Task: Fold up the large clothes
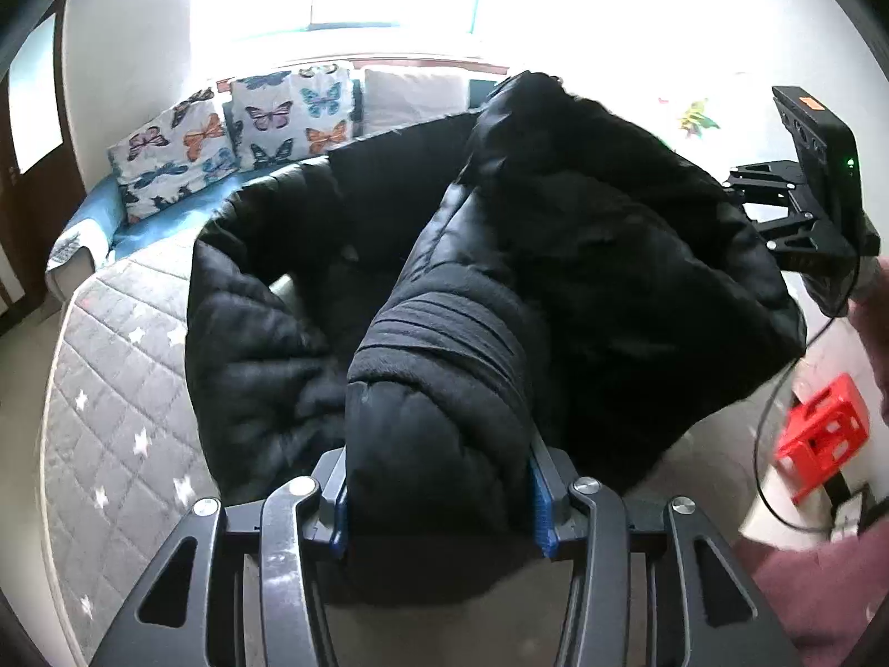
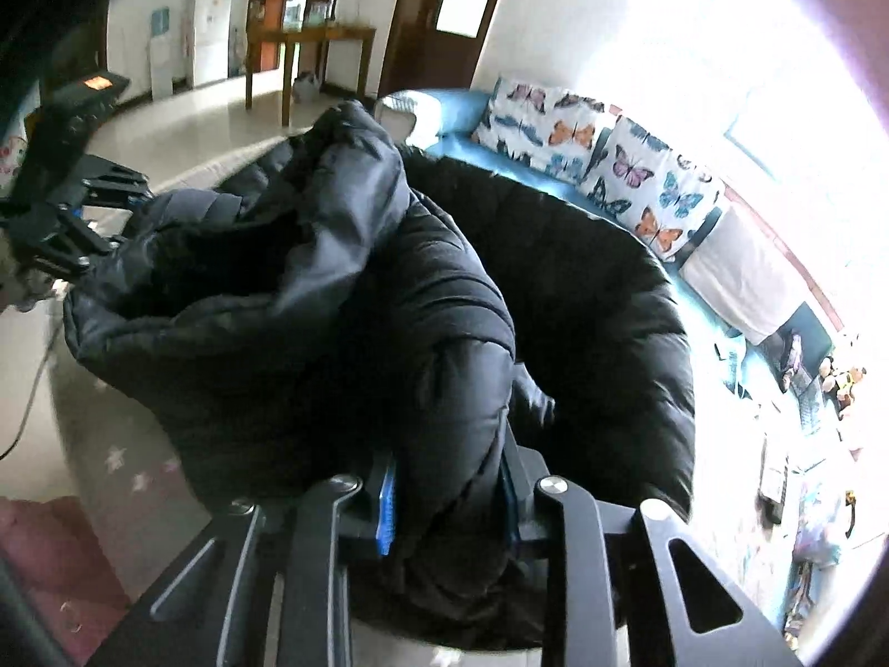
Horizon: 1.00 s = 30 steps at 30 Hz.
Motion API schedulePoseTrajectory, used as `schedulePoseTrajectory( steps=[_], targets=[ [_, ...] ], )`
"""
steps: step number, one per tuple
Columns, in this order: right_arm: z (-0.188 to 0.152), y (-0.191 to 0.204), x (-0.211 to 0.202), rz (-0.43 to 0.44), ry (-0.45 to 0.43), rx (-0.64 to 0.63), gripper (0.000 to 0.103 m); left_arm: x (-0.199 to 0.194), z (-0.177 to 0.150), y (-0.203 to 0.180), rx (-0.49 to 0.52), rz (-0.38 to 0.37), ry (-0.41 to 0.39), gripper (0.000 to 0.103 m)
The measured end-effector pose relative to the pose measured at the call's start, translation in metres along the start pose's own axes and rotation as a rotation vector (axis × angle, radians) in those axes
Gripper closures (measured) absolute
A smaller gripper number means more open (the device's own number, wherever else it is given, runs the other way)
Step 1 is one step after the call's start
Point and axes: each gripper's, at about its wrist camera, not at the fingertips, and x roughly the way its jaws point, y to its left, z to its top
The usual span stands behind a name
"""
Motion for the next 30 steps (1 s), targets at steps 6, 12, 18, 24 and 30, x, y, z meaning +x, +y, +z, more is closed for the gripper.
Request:
schedulePoseTrajectory(
  steps=[6, 12, 18, 24, 30],
  targets=[
    [-0.055, 0.017, -0.021, 0.014, 0.044, 0.034, 0.072, -0.022, -0.064, -0.041, 0.083, 0.008, 0.057, 0.052],
    [-0.105, 0.039, -0.005, 0.025, 0.192, 0.047, 0.06, -0.031, -0.104, -0.057, 0.106, 0.053, 0.107, 0.045],
    [-0.09, 0.032, -0.042, 0.124, 0.144, 0.065, 0.057, -0.076, -0.09, -0.048, 0.055, 0.092, 0.042, 0.043],
    [-0.025, 0.017, -0.032, 0.131, -0.007, 0.086, 0.056, -0.07, -0.045, -0.063, 0.046, 0.042, -0.054, 0.034],
    [-0.048, 0.068, 0.034, 0.216, 0.113, 0.092, 0.056, 0.009, -0.029, -0.076, 0.024, -0.066, 0.047, 0.034]
  ],
)
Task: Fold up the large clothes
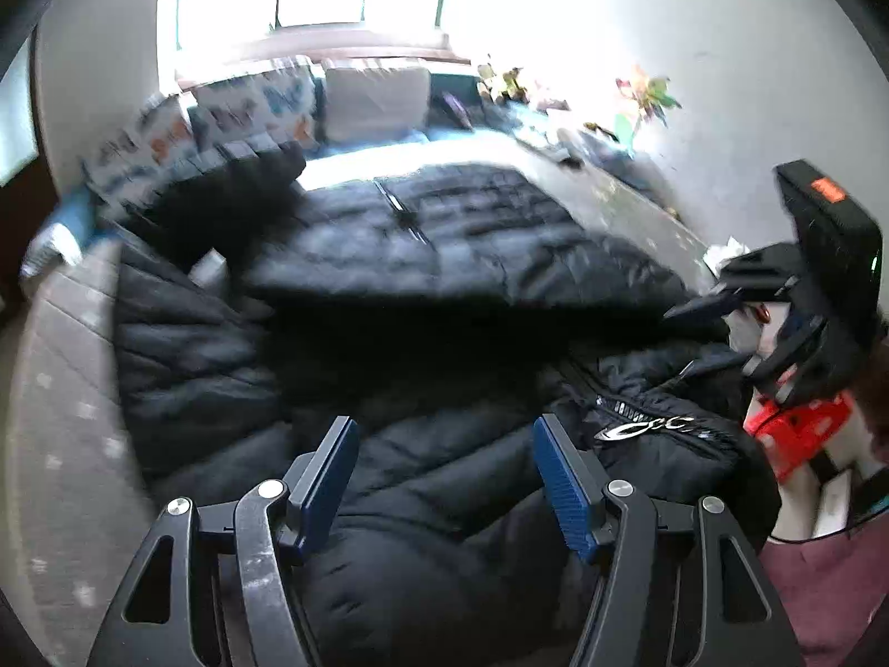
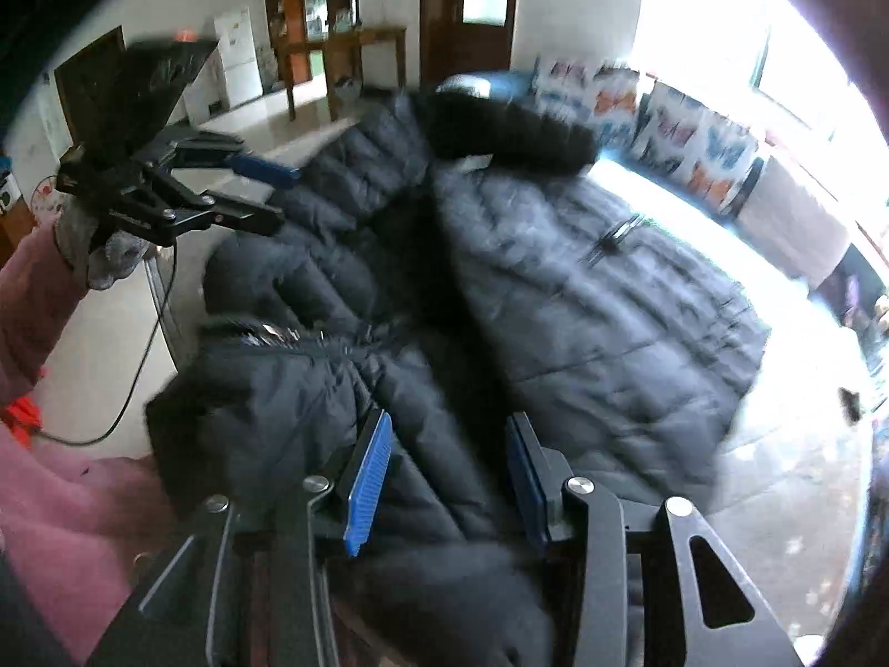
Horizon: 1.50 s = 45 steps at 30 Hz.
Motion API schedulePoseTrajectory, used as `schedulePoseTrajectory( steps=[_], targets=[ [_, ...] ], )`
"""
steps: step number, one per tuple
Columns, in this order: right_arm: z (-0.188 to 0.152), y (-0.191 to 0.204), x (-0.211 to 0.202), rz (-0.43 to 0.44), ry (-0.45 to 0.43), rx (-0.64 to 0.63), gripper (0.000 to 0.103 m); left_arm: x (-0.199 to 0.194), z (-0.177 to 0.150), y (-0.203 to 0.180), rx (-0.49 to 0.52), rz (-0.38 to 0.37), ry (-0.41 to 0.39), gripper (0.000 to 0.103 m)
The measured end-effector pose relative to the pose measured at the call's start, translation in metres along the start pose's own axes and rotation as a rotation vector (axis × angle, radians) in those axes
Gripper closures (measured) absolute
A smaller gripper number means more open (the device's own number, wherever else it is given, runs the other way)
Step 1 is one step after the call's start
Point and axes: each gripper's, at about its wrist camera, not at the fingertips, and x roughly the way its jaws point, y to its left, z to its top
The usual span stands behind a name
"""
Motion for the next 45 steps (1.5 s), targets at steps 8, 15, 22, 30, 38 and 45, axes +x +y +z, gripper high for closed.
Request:
schedulePoseTrajectory(
  steps=[8, 15, 22, 30, 38, 45],
  targets=[
    [-0.015, -0.003, 0.05, 0.069, 0.16, 0.03, 0.056, 0.073, -0.034, -0.008, 0.043, -0.003, 0.162, 0.031],
    [0.042, -0.003, 0.037, 0.051, 0.048, 0.0, 0.056, 0.074, -0.027, 0.013, -0.09, -0.156, 0.197, 0.008],
    [0.066, 0.03, 0.044, -0.152, -0.01, -0.171, 0.056, 0.061, -0.041, 0.009, -0.062, -0.116, 0.131, 0.008],
    [0.088, 0.05, 0.052, -0.327, -0.066, -0.333, 0.035, 0.007, -0.028, 0.036, -0.147, -0.084, 0.034, 0.007],
    [0.095, 0.034, 0.111, -0.452, 0.064, -0.39, 0.029, -0.033, 0.044, 0.106, -0.184, 0.268, -0.081, 0.007],
    [0.096, 0.007, 0.118, -0.53, 0.109, -0.385, 0.037, 0.01, 0.141, 0.182, -0.149, 0.471, 0.002, 0.007]
  ],
)
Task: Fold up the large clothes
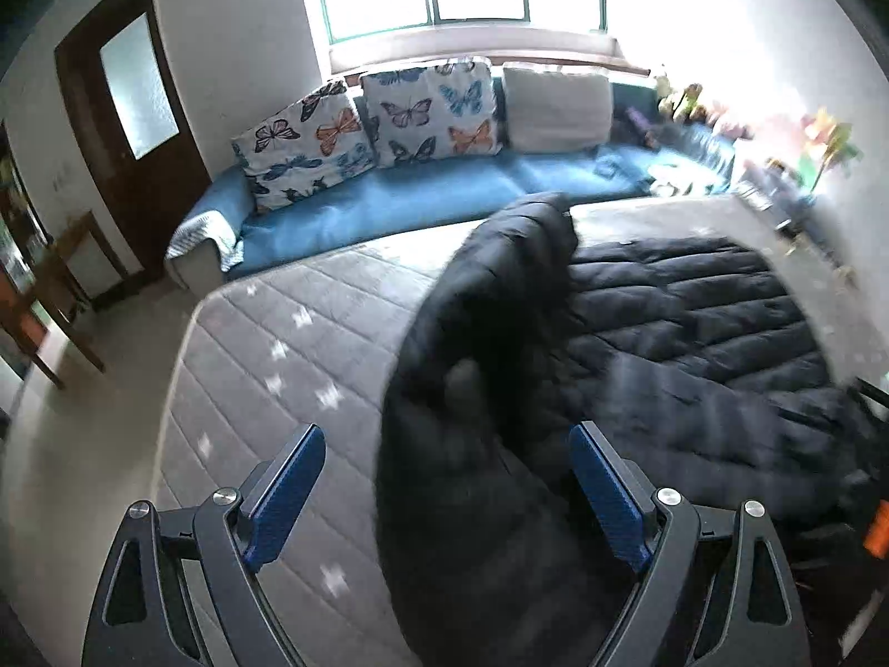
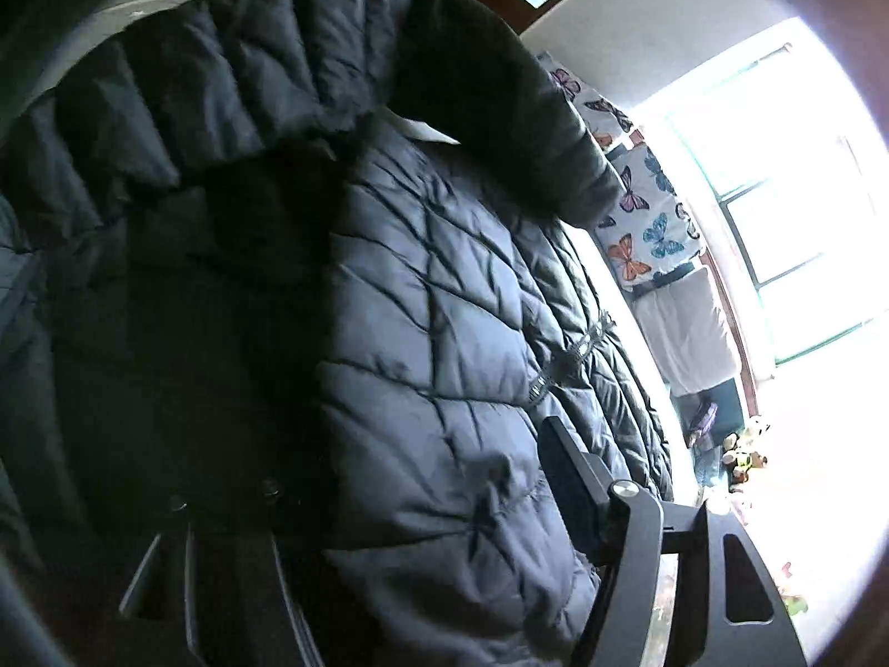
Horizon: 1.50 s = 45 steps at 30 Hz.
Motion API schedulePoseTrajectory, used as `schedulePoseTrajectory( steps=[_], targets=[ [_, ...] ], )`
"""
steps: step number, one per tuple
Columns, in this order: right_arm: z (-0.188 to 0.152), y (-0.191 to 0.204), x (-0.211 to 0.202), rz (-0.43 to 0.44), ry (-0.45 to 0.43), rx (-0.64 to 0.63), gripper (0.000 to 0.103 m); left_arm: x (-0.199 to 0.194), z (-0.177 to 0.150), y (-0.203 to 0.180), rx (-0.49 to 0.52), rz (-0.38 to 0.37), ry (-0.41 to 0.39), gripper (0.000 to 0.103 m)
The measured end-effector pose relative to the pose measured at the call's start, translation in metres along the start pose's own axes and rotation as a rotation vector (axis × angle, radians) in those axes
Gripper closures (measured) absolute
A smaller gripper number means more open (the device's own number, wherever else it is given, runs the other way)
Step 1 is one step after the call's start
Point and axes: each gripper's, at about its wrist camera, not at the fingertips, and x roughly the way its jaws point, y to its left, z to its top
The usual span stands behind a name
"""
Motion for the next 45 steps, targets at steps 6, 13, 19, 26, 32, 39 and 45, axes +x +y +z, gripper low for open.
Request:
schedulePoseTrajectory(
  steps=[6, 13, 19, 26, 32, 39, 45],
  targets=[
    [-0.011, -0.027, 0.007, 0.046, 0.016, 0.063, 0.066, 0.082, 0.056, -0.009, 0.049, 0.043, 0.129, 0.011],
    [-0.05, -0.104, -0.003, -0.014, 0.022, 0.252, 0.083, 0.15, 0.06, -0.004, 0.025, 0.138, 0.23, 0.08],
    [-0.123, -0.198, -0.017, -0.173, 0.091, 0.493, 0.083, 0.115, 0.042, 0.067, -0.175, 0.189, 0.15, 0.087],
    [-0.238, -0.265, -0.021, -0.269, 0.208, 0.84, 0.083, 0.056, -0.025, 0.179, -0.431, 0.199, 0.106, 0.084],
    [-0.329, -0.266, 0.014, -0.154, 0.357, 1.106, 0.082, 0.048, -0.103, 0.242, -0.587, 0.202, 0.138, 0.057],
    [-0.351, -0.273, -0.002, -0.078, 0.354, 1.217, 0.082, 0.043, -0.146, 0.277, -0.668, 0.294, 0.143, 0.028],
    [-0.361, -0.287, -0.028, -0.106, 0.327, 1.239, 0.071, 0.018, -0.154, 0.287, -0.682, 0.363, 0.144, 0.028]
  ],
)
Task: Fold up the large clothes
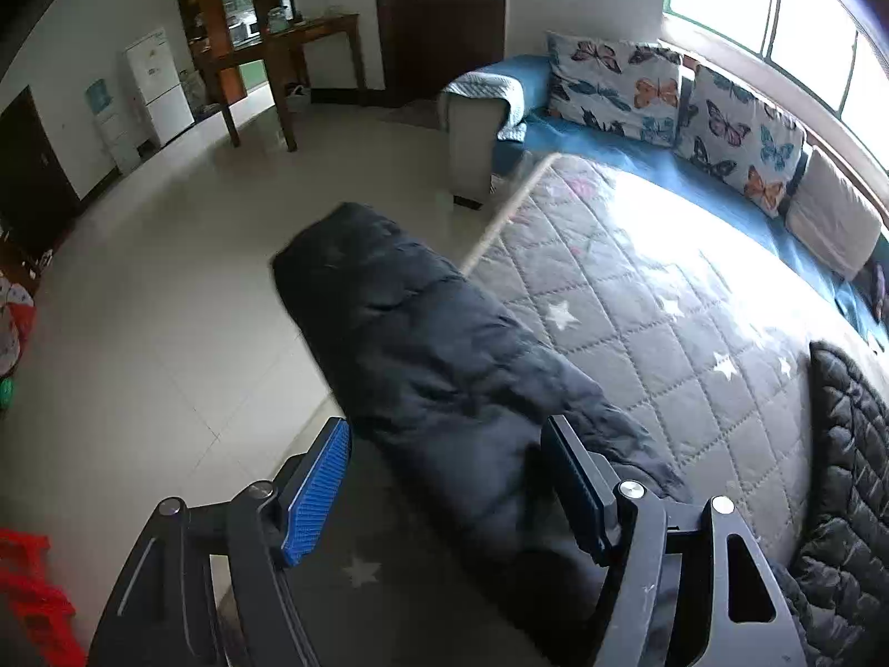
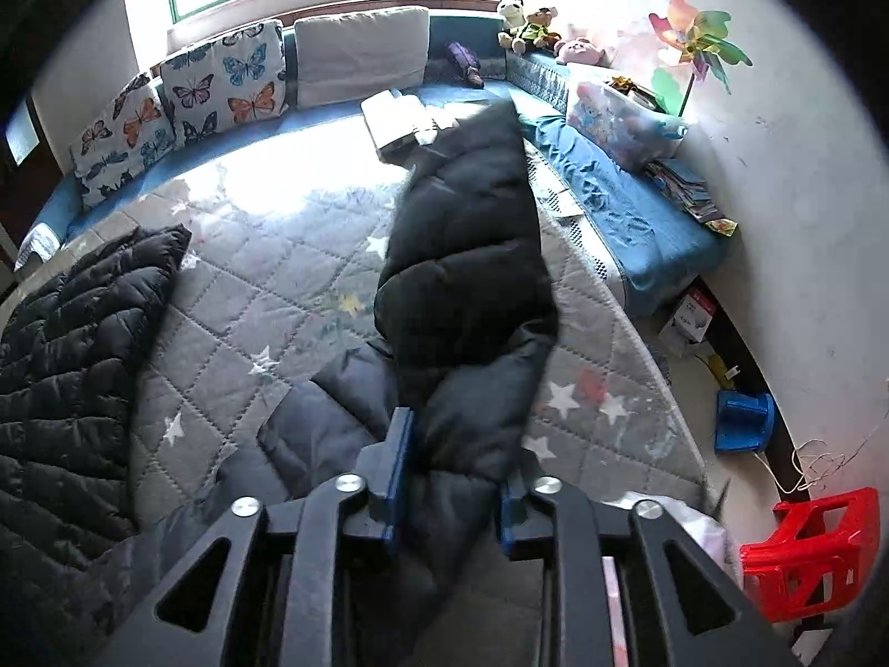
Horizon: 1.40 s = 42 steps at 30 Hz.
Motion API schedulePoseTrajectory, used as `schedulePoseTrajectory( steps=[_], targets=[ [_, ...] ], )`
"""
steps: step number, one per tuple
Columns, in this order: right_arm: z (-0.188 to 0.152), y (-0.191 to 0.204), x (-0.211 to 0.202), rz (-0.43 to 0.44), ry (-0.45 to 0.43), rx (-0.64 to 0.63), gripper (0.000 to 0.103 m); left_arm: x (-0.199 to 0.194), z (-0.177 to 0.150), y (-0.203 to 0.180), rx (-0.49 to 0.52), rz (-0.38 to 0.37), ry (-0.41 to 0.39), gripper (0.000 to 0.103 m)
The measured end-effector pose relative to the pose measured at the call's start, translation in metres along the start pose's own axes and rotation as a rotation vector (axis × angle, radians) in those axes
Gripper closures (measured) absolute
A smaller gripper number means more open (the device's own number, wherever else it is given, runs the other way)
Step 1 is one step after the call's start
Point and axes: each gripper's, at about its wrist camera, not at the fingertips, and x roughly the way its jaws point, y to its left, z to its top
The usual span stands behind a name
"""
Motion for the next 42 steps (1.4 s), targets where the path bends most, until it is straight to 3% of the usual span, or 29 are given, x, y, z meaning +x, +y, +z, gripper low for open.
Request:
schedulePoseTrajectory(
  steps=[6, 10, 16, 20, 22, 25, 27, 28, 34, 37, 42],
  targets=[
    [0.003, -0.027, -0.01, -0.066, -0.058, 0.014, 0.07, -0.031, 0.003, 0.018, -0.034, -0.037, -0.014, 0.028],
    [-0.022, 0.003, -0.024, 0.075, -0.042, -0.092, 0.068, -0.061, -0.011, 0.003, -0.012, -0.116, -0.029, 0.028],
    [-0.065, 0.066, -0.012, 0.265, 0.021, -0.266, 0.064, -0.093, -0.048, -0.052, 0.13, -0.236, -0.036, 0.027],
    [-0.085, 0.083, 0.033, 0.179, 0.08, -0.366, 0.059, -0.115, -0.076, -0.087, 0.218, -0.312, -0.03, 0.027],
    [-0.077, 0.072, 0.034, 0.186, 0.071, -0.325, 0.051, -0.124, -0.086, -0.103, 0.259, -0.352, -0.016, 0.027],
    [-0.06, 0.07, 0.024, 0.123, 0.074, -0.332, 0.051, -0.139, -0.094, -0.129, 0.315, -0.413, -0.01, 0.026],
    [-0.051, 0.079, 0.013, 0.128, 0.044, -0.366, 0.05, -0.145, -0.098, -0.153, 0.345, -0.477, -0.002, 0.016],
    [-0.045, 0.085, 0.008, 0.149, 0.029, -0.368, 0.049, -0.146, -0.101, -0.168, 0.359, -0.499, 0.008, 0.016],
    [-0.023, 0.134, 0.007, 0.397, 0.048, -0.376, 0.048, -0.128, -0.117, -0.262, 0.479, -0.578, 0.097, 0.015],
    [-0.019, 0.159, 0.025, 0.432, 0.089, -0.389, 0.048, -0.102, -0.115, -0.299, 0.491, -0.591, 0.18, 0.015],
    [-0.012, 0.174, 0.054, 0.44, 0.144, -0.352, 0.048, -0.054, -0.106, -0.337, 0.52, -0.487, 0.207, 0.015]
  ],
)
